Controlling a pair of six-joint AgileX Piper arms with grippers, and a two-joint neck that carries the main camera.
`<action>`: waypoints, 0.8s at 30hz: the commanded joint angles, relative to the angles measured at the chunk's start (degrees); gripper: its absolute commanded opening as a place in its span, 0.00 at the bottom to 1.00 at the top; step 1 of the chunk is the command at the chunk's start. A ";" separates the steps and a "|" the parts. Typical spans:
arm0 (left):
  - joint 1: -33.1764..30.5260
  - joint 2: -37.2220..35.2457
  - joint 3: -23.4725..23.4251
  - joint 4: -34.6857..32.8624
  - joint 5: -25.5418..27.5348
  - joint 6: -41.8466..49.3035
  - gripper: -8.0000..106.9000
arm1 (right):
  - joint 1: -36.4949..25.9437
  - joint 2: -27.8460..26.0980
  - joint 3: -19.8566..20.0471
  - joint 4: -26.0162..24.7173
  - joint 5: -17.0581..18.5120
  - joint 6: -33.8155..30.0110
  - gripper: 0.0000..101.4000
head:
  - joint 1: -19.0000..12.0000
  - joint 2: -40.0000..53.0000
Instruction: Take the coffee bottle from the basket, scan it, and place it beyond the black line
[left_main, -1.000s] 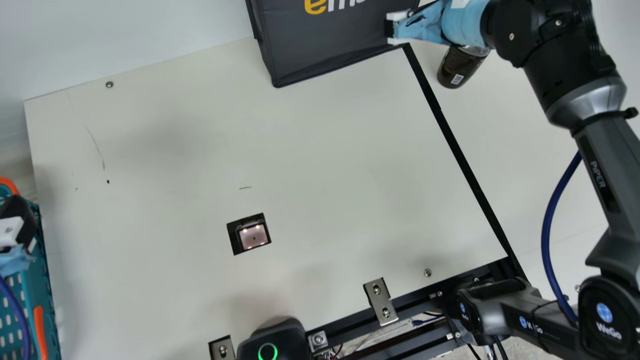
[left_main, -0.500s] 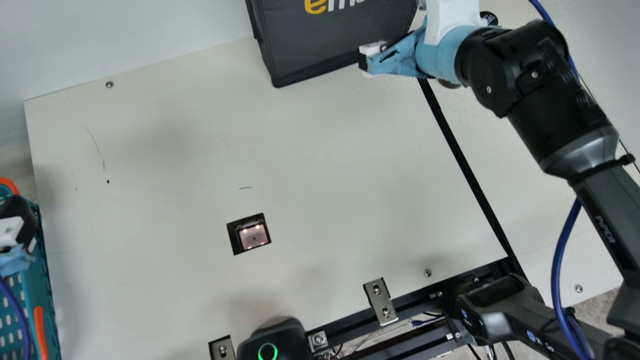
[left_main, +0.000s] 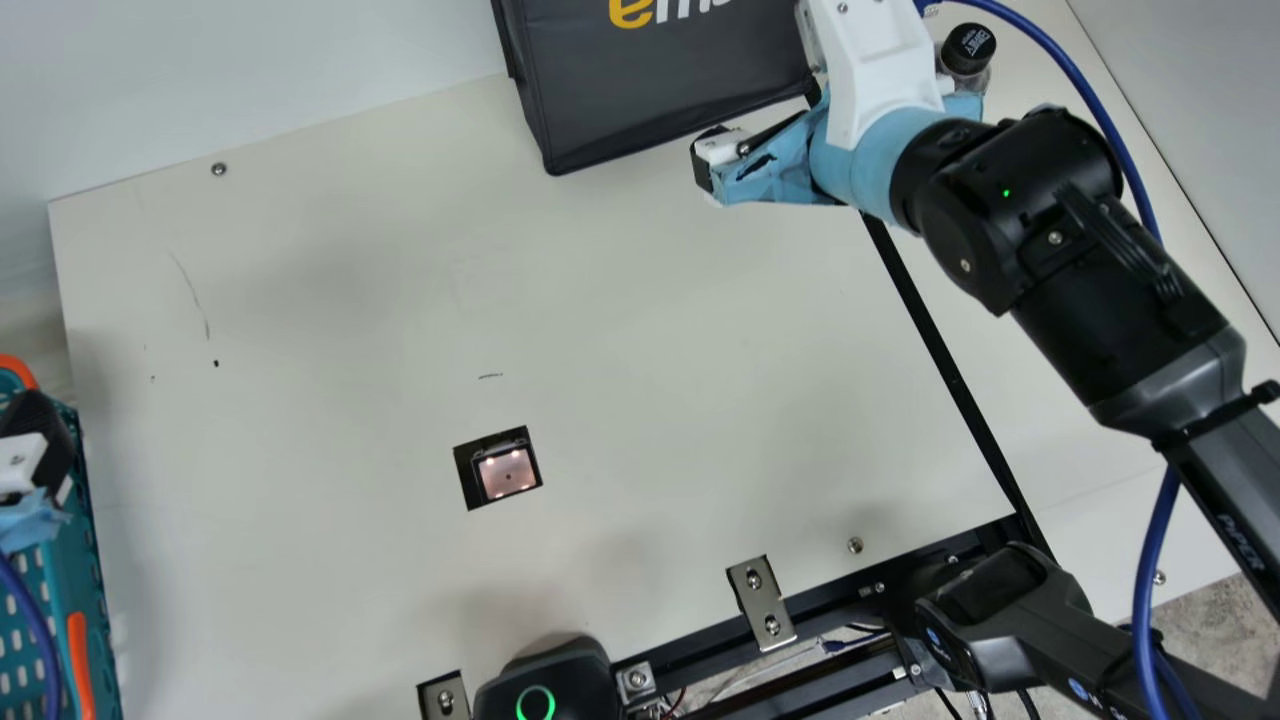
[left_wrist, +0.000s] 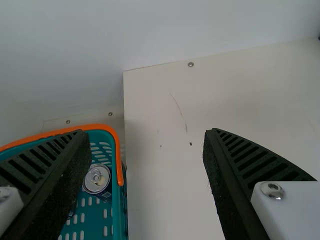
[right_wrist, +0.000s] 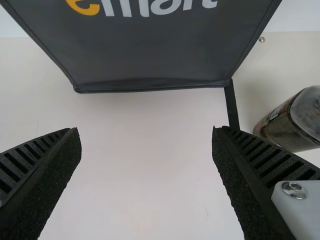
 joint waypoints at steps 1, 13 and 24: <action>0.00 0.00 0.00 0.00 0.00 0.00 0.85 | 0.67 -0.45 0.43 -0.80 0.20 0.83 0.90 | -1.57 -0.05; 0.00 0.00 0.00 0.00 0.00 0.00 0.85 | 3.15 -3.01 1.92 -3.44 1.35 3.36 0.90 | -1.57 -0.05; -3.31 -3.64 -5.62 5.58 10.02 -8.64 0.85 | -2.65 -12.67 -0.91 2.24 11.31 -5.32 0.90 | -1.57 13.29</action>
